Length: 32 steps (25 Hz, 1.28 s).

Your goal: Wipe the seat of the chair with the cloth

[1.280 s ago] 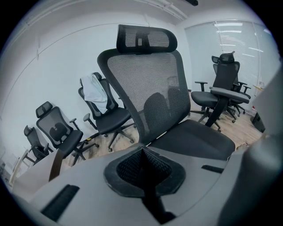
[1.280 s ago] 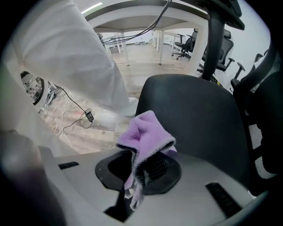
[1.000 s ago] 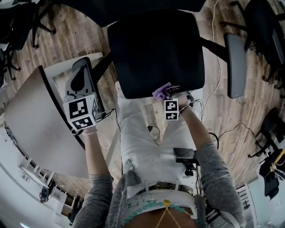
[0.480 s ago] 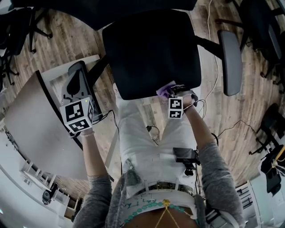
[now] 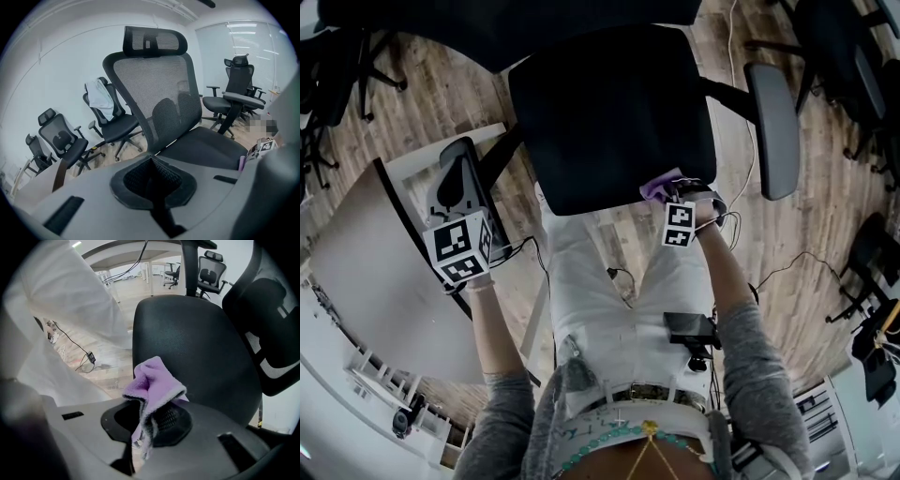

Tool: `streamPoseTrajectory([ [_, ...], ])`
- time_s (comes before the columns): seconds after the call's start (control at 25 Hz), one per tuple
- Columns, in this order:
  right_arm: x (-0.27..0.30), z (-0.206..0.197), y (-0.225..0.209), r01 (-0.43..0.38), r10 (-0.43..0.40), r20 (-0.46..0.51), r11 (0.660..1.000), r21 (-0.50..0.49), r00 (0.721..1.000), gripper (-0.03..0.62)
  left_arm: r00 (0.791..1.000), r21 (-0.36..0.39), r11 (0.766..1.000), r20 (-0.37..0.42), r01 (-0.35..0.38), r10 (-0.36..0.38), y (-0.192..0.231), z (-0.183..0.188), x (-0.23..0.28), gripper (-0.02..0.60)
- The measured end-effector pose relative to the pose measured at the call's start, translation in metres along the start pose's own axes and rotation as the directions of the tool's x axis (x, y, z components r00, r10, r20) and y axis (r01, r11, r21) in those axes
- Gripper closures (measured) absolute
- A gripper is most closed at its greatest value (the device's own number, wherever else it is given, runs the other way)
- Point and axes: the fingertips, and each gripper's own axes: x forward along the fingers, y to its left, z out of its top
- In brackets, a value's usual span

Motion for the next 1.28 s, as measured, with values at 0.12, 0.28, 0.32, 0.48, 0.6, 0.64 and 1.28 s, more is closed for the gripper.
streamPoseTrajectory([
  [0.12,-0.004,-0.013,-0.005,0.008,-0.007,-0.009,0.999,0.045,1.000,0.546,1.000,0.001,1.000,-0.001,-0.002,0.002,-0.002,0.001,-0.001,0.578],
  [0.28,-0.008,-0.027,-0.012,0.020,-0.018,-0.024,0.996,0.090,1.000,0.546,1.000,0.000,1.000,0.001,0.001,-0.001,-0.003,0.002,0.000,0.578],
  [0.32,-0.008,-0.030,-0.013,0.025,-0.022,-0.028,0.995,0.099,0.999,0.546,1.000,0.000,1.000,0.001,0.001,-0.001,-0.003,0.002,0.001,0.578],
  [0.48,-0.013,-0.043,-0.022,0.037,-0.031,-0.040,0.987,0.154,0.999,0.546,1.000,0.001,1.000,0.000,0.000,0.000,-0.003,0.002,0.000,0.578],
  [0.6,-0.016,-0.052,-0.028,0.045,-0.036,-0.053,0.982,0.183,0.998,0.546,1.000,0.001,1.000,-0.001,-0.001,0.001,-0.002,0.001,0.001,0.578],
  [0.64,-0.017,-0.055,-0.030,0.050,-0.039,-0.061,0.981,0.185,0.997,0.546,1.000,0.001,1.000,-0.001,-0.001,0.001,-0.002,0.001,0.001,0.578],
  [1.28,-0.019,-0.076,-0.052,0.036,0.002,-0.119,0.948,0.317,0.993,0.546,1.000,0.005,1.000,0.001,-0.006,0.006,-0.006,0.003,0.001,0.578],
])
